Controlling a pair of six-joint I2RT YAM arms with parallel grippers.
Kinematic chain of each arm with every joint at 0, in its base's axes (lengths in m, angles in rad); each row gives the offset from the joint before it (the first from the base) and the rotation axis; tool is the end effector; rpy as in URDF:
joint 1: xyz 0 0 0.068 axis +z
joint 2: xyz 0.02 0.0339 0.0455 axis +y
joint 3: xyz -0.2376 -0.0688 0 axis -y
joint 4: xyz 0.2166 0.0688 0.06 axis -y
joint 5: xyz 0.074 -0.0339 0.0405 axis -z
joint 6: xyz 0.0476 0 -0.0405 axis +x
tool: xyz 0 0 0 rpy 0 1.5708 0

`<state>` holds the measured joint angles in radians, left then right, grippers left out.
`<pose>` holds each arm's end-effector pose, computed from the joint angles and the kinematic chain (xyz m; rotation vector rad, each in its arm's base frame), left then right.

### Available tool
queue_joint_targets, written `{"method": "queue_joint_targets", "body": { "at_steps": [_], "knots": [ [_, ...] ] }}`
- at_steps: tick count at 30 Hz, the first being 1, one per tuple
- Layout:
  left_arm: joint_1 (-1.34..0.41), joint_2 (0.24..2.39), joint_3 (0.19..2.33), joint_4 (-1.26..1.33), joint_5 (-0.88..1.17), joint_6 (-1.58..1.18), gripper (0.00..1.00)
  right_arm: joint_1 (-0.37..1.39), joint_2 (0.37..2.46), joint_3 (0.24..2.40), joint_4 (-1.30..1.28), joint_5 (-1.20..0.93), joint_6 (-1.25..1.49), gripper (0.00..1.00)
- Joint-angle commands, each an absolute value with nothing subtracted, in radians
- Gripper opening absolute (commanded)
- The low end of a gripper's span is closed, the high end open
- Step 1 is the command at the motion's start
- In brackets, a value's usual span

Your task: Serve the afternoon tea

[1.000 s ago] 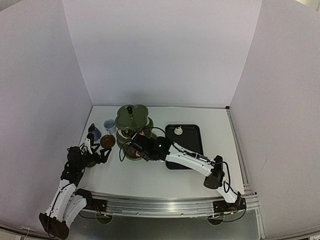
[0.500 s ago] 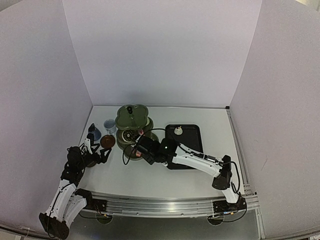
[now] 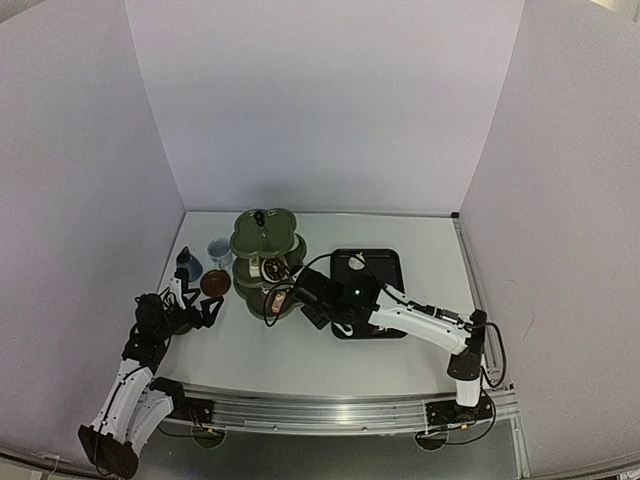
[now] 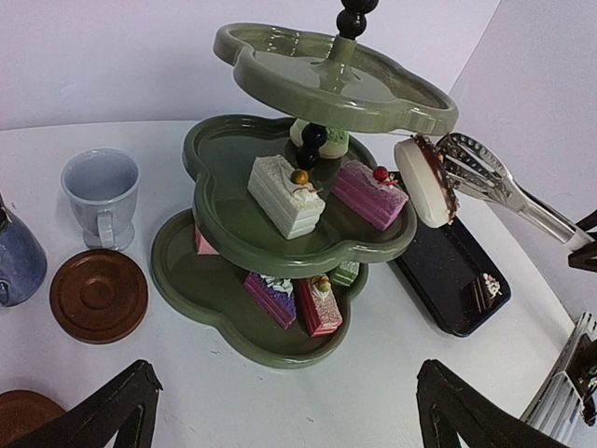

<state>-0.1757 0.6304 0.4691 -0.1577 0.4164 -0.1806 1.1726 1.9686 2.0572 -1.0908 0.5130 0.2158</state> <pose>0.1572 -0.0475 0.2411 0.2839 1.8901 -0.6349 0.1707 0.3455 0.3142 -0.9371 2.2047 -0.0349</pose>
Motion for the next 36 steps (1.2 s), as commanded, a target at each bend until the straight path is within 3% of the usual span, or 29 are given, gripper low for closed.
{"method": "queue_joint_targets", "body": {
  "at_steps": [1, 13, 24, 32, 36],
  "knots": [
    [-0.172, 0.625, 0.470, -0.150, 0.418, -0.168, 0.97, 1.139, 1.905, 2.037, -1.066, 0.527, 0.284, 0.00],
    [-0.173, 0.630, 0.461, -0.137, 0.435, -0.087, 0.96, 1.138, 1.982, 2.121, -1.074, 0.408, 0.257, 0.00],
    [-0.172, 0.854, 0.584, -0.202, 0.538, 1.186, 0.96, 1.138, 2.015, 2.156, -1.072, 0.410, 0.247, 0.00],
    [-0.172, 1.027, 0.495, 0.194, 0.603, 1.515, 0.96, 1.138, 2.065, 2.211, -1.072, 0.395, 0.261, 0.00],
    [-0.173, 1.099, 0.510, 0.187, 0.672, 1.615, 0.85, 1.138, 2.081, 2.212, -1.073, 0.369, 0.275, 0.00]
  ]
}}
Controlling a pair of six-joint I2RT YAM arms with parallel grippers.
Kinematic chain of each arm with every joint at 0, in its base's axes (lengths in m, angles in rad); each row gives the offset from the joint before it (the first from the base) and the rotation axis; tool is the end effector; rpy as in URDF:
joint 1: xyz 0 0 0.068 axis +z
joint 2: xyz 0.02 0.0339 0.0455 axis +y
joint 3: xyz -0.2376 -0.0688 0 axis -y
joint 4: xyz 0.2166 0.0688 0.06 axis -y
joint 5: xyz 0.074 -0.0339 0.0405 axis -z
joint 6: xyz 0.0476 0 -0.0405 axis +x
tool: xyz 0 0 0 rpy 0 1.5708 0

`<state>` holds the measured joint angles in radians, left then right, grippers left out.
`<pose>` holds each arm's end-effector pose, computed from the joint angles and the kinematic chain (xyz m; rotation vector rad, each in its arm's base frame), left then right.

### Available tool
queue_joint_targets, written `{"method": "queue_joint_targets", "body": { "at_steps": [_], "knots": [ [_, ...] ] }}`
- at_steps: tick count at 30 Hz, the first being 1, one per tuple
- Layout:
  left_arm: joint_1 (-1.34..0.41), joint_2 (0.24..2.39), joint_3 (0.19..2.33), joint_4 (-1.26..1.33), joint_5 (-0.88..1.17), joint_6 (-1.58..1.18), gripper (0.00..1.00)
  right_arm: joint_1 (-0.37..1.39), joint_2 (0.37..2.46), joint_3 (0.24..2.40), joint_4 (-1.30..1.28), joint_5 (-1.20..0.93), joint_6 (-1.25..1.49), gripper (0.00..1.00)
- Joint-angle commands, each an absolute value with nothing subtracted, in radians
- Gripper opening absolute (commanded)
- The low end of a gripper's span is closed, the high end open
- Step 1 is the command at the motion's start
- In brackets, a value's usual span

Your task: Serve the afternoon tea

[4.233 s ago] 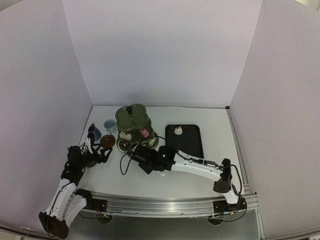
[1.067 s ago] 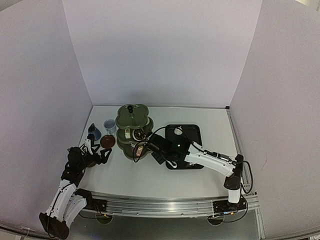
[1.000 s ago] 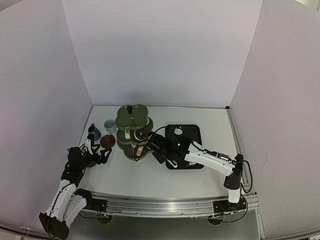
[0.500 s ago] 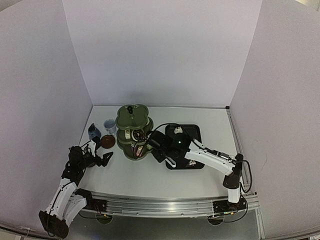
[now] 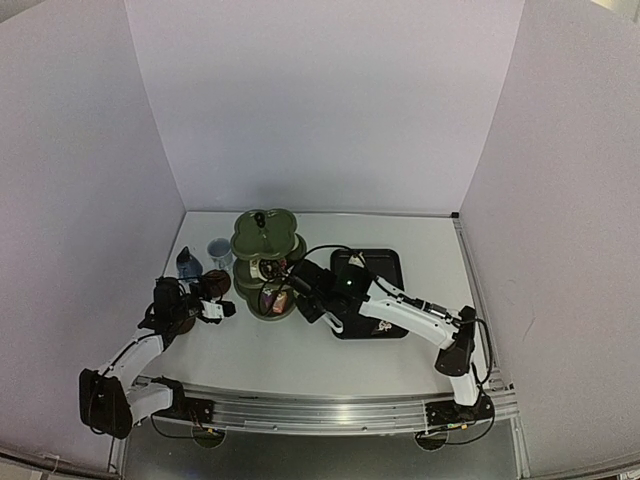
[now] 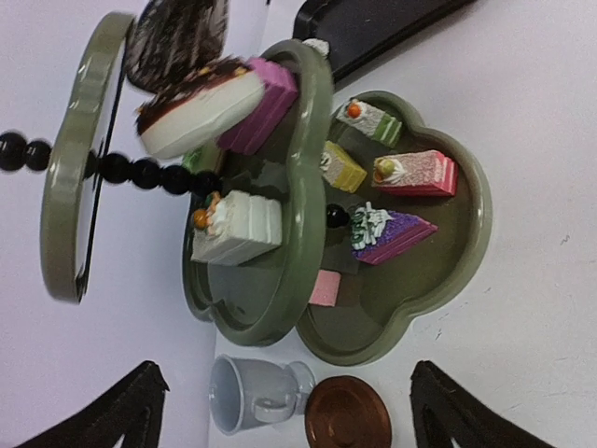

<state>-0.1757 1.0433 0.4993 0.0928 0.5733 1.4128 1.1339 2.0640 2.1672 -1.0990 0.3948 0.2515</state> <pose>0.2115 -0.0638 0.2083 1.6188 1.0930 0.2367 0.1883 0.3600 0.3058 -0.9169 2.2815 0.0857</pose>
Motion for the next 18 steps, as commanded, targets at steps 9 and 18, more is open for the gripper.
{"method": "queue_joint_targets", "body": {
  "at_steps": [9, 18],
  "knots": [
    [-0.172, 1.224, 0.599, 0.143, 0.657, 1.675, 0.67, 1.138, 2.121, 2.243, -1.072, 0.341, 0.288, 0.00],
    [-0.173, 1.339, 0.666, 0.169, 0.638, 1.733, 0.61, 1.138, 2.150, 2.273, -1.071, 0.350, 0.295, 0.00]
  ]
}}
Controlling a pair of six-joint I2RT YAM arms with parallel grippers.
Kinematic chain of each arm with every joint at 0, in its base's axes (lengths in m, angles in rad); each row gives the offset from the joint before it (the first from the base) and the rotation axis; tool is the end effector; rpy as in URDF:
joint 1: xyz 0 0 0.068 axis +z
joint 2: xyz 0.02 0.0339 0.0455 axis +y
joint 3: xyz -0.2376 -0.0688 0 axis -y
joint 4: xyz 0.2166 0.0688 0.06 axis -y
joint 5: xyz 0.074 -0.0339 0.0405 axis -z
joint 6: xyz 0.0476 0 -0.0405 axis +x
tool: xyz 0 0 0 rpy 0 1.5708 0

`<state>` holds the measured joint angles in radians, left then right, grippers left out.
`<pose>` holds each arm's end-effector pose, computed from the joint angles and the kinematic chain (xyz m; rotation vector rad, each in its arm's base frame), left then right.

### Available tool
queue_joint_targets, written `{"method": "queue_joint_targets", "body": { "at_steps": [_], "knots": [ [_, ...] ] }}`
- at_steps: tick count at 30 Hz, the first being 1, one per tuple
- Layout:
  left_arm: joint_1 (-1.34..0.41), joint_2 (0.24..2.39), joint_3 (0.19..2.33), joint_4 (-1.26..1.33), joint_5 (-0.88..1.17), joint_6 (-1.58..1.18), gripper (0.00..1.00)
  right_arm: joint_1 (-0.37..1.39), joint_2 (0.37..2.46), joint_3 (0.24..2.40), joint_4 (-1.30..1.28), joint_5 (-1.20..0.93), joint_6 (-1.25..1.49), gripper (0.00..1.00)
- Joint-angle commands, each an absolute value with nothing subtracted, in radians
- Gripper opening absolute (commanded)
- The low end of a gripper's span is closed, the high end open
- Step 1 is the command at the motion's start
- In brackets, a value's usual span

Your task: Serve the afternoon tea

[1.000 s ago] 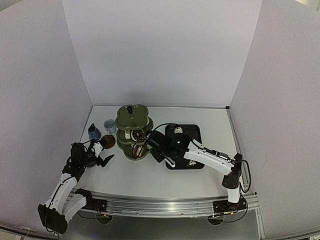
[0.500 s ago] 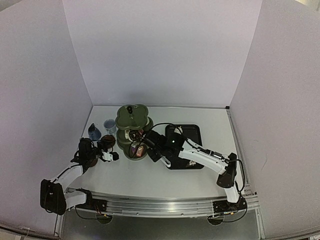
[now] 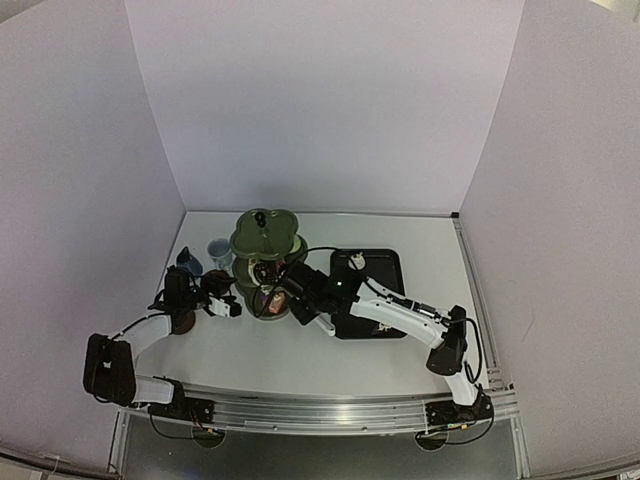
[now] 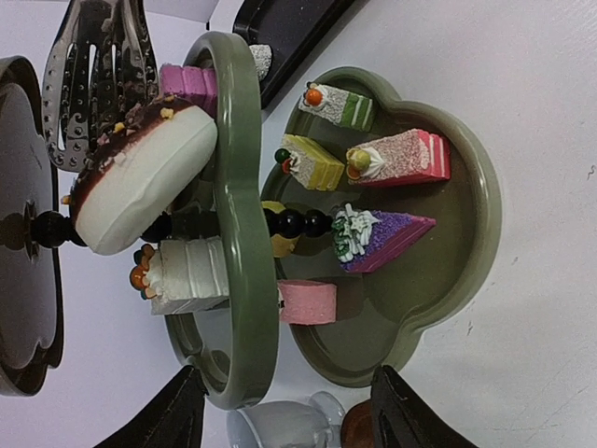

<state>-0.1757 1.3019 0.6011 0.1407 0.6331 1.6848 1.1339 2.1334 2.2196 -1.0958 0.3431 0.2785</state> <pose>0.2475 -0.0725 0.1890 1.8130 0.9011 0.2795 0.1925 0.3743 0.2923 -0.9218 2.3226 0.1378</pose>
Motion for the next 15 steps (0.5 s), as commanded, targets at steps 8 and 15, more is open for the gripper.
{"method": "queue_joint_targets", "body": {
  "at_steps": [8, 15],
  "knots": [
    [-0.173, 1.295, 0.655, 0.161, 0.717, 1.741, 0.67, 1.138, 2.128, 2.245, -1.069, 0.383, 0.297, 0.00],
    [-0.173, 1.151, 0.934, -0.404, 0.879, 1.506, 0.77, 1.137, 2.136, 2.250, -1.069, 0.390, 0.292, 0.00]
  ]
}}
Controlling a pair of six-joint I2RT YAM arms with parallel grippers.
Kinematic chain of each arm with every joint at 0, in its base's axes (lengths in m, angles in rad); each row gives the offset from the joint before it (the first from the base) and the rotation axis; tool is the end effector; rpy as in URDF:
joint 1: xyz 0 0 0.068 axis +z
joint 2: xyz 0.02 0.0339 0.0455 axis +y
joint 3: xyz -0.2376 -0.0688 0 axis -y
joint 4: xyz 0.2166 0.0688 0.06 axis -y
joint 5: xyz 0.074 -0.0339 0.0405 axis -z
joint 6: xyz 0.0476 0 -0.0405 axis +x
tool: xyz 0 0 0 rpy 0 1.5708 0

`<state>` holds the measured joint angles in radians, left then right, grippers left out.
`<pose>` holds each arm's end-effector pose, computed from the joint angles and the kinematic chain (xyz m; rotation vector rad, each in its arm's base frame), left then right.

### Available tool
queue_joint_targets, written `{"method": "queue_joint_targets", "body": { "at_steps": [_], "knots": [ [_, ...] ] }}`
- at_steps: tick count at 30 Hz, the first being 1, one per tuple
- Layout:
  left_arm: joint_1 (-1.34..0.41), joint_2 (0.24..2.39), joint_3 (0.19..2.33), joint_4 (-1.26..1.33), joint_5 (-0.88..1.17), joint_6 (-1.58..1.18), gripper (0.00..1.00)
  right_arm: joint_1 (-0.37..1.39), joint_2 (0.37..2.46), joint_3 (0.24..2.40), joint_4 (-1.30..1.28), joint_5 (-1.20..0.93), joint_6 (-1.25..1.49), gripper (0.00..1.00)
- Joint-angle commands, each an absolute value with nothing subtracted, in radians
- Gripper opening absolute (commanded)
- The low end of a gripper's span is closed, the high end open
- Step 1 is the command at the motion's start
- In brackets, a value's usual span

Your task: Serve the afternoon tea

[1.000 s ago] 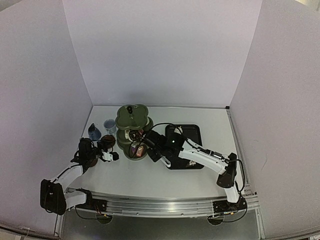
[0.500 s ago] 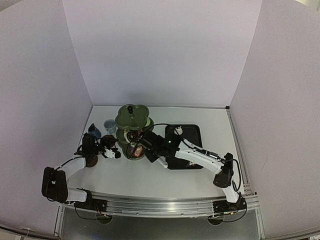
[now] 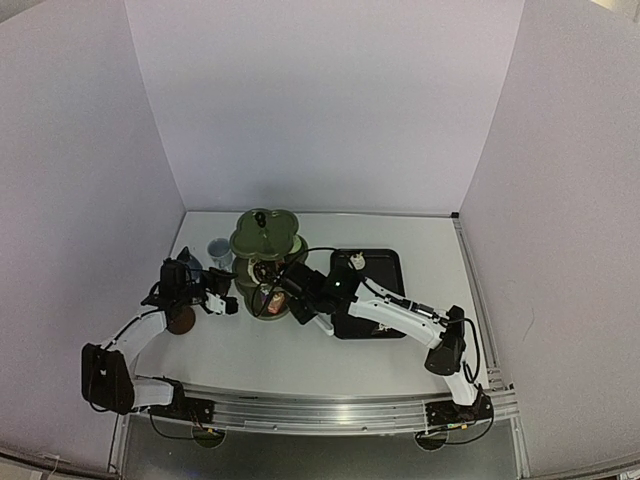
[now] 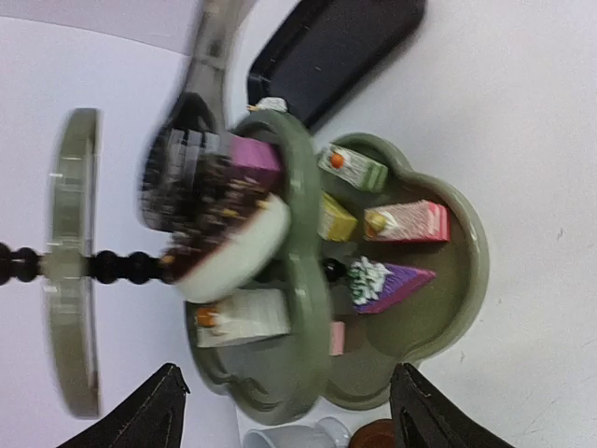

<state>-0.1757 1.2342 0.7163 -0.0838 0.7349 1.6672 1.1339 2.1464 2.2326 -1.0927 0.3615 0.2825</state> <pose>0.2401 -0.0750 0.2208 1.8079 0.8720 0.1464 0.1944 0.3765 0.2911 -0.9055 2.3156 0.1235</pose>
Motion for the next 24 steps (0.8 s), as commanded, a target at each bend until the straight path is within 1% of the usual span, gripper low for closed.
{"method": "queue_joint_targets", "body": {
  "at_steps": [1, 4, 7, 9, 13, 15, 18, 21, 24],
  "knots": [
    [-0.173, 1.149, 0.991, -0.471, 0.900, 1.459, 0.78, 1.136, 2.134, 2.248, -1.069, 0.390, 0.292, 0.00],
    [-0.173, 1.199, 1.171, -0.551, 0.945, 1.185, 0.84, 1.135, 2.133, 2.243, -1.069, 0.390, 0.293, 0.00],
    [-0.172, 1.319, 1.342, -0.457, 0.921, 0.743, 0.90, 1.135, 2.135, 2.242, -1.068, 0.392, 0.295, 0.00],
    [-0.172, 1.416, 1.455, -0.415, 0.906, 0.506, 0.94, 1.136, 2.137, 2.244, -1.068, 0.392, 0.295, 0.00],
    [-0.183, 1.576, 1.637, -0.377, 0.910, 0.234, 0.97, 1.136, 2.138, 2.249, -1.067, 0.394, 0.295, 0.00],
    [-0.200, 1.635, 1.717, -0.376, 0.876, 0.185, 0.97, 1.136, 2.138, 2.250, -1.065, 0.398, 0.296, 0.00],
    [-0.238, 1.703, 1.795, -0.419, 0.848, 0.222, 0.96, 1.137, 2.139, 2.250, -1.062, 0.403, 0.298, 0.00],
    [-0.270, 1.739, 1.829, -0.439, 0.800, 0.241, 0.95, 1.136, 2.136, 2.252, -1.060, 0.407, 0.296, 0.00],
    [-0.294, 1.770, 1.842, -0.439, 0.700, 0.254, 0.92, 1.135, 2.132, 2.255, -1.057, 0.410, 0.289, 0.00]
  ]
}}
